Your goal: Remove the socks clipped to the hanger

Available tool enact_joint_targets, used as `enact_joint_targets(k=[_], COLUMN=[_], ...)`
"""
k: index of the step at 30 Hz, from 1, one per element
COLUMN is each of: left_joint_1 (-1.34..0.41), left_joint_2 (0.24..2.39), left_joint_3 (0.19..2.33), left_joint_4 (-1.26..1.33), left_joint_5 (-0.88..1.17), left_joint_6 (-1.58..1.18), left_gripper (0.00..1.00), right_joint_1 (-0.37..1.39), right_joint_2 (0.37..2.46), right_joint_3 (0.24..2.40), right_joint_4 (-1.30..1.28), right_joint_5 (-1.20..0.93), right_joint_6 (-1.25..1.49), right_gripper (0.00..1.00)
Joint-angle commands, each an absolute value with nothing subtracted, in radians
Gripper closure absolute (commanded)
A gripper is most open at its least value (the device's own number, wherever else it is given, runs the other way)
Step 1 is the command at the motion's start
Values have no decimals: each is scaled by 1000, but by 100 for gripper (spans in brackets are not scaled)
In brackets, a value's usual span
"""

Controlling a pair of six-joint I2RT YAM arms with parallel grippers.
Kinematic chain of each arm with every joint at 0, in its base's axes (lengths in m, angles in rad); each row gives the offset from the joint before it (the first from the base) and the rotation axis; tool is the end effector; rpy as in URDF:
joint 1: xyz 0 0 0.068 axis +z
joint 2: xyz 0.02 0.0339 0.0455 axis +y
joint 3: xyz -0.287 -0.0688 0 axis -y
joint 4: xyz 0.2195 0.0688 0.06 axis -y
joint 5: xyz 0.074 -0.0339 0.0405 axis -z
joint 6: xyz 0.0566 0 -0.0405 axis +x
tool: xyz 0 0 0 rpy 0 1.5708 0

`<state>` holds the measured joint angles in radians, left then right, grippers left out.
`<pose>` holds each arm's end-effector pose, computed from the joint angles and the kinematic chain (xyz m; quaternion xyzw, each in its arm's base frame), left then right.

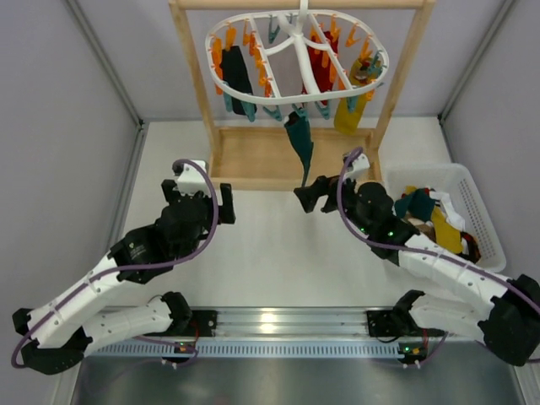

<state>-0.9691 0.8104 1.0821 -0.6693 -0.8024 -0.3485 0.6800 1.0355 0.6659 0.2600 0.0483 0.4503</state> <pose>0.1026 -0.0776 0.3943 0.0283 0.7961 -0.0548 0.6020 0.1803 0.1423 0.3227 -0.0693 0.7415 0.3421 0.5730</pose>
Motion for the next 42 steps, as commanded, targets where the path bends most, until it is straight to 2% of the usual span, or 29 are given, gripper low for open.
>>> enact_joint_targets(k=[1, 6, 9, 15, 18, 19, 21, 22, 27, 35, 42], left_joint_1=[-968, -968, -966, -966, -966, -968, -966, -966, -966, -966, -968], left_joint_2=[821, 841, 853, 865, 862, 865, 868, 876, 954, 1263, 1465], left_joint_3=[1077, 1086, 1091, 1098, 1109, 1117, 1158, 1176, 1384, 1789, 2023], left_joint_4=[-661, -660, -658, -657, -658, -658, -660, -660, -658, -661, -661], left_joint_5=[-833, -819, -810, -799, -795, -790, -775, -766, -668, -583, -584], left_joint_6=[-362, -365, -365, -365, -368, -371, -393, -402, -449, -397, -339], left_gripper=[1, 1, 1, 1, 1, 1, 1, 1, 1, 1, 1], right_joint_1=[809, 865, 865, 865, 865, 865, 870, 871, 931, 1028, 1075], right_joint_2=[1107, 1248, 1324, 1471, 1497, 1496, 1491, 1488, 1482, 1474, 1456], right_joint_3=[779, 865, 902, 1011, 1014, 1006, 980, 973, 933, 924, 908], right_joint_4=[348, 313, 354, 415, 460, 477, 505, 529, 581, 571, 581], right_joint_5=[293, 517, 528, 551, 555, 557, 572, 583, 704, 857, 882], right_joint_6=[299, 224, 177, 112, 98, 103, 109, 110, 120, 167, 163], right_gripper=[0, 2, 8, 29, 56, 74, 90, 92, 100, 100, 100])
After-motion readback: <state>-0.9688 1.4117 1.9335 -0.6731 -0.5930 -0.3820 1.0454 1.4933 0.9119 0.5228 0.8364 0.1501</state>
